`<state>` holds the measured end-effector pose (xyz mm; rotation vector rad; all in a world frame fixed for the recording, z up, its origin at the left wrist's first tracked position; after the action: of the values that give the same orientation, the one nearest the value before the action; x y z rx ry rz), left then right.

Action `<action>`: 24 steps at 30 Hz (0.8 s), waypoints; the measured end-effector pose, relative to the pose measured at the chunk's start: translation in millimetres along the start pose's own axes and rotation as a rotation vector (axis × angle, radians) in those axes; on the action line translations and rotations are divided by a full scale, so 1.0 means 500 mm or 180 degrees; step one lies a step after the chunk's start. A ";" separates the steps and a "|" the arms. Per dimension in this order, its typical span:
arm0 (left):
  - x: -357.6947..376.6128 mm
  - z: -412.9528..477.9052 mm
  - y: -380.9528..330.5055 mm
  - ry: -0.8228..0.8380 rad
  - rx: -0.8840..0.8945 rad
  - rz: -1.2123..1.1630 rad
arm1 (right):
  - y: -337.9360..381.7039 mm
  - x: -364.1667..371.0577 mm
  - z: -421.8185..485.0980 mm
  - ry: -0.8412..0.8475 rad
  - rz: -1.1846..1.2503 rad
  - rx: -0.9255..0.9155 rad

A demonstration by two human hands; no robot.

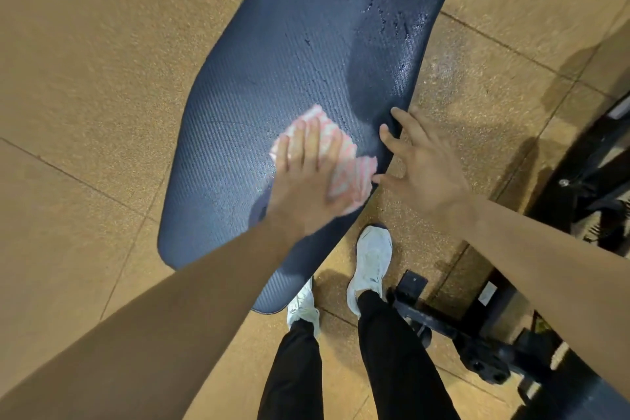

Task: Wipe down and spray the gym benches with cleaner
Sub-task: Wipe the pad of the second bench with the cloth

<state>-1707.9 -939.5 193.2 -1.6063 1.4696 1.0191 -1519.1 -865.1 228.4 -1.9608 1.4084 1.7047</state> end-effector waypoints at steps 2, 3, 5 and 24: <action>0.007 -0.019 -0.025 0.0043 0.0107 0.0169 | -0.013 -0.010 0.004 0.0123 0.0081 -0.0181; 0.009 -0.022 -0.029 0.0052 0.0105 0.0218 | -0.019 -0.017 0.009 0.0165 0.0117 -0.0244; 0.011 -0.019 -0.025 0.0091 0.0120 0.0176 | -0.027 -0.034 0.026 0.0199 0.0211 -0.0285; -0.115 0.280 0.200 0.0060 -0.1929 -0.0949 | -0.099 -0.083 0.122 0.0280 -0.0326 0.0085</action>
<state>-1821.0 -797.9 185.6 -2.1779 0.9261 1.3478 -1519.1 -776.3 222.9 -2.0786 1.3266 1.5657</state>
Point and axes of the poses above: each hand's wrist, its own z-axis towards the middle knuckle, its own x-axis out of the palm, y = z × x, the point moved 4 cm from there along z, towards the middle knuckle, and after that the axes turned 14 degrees about -x, right-handed, at the moved point
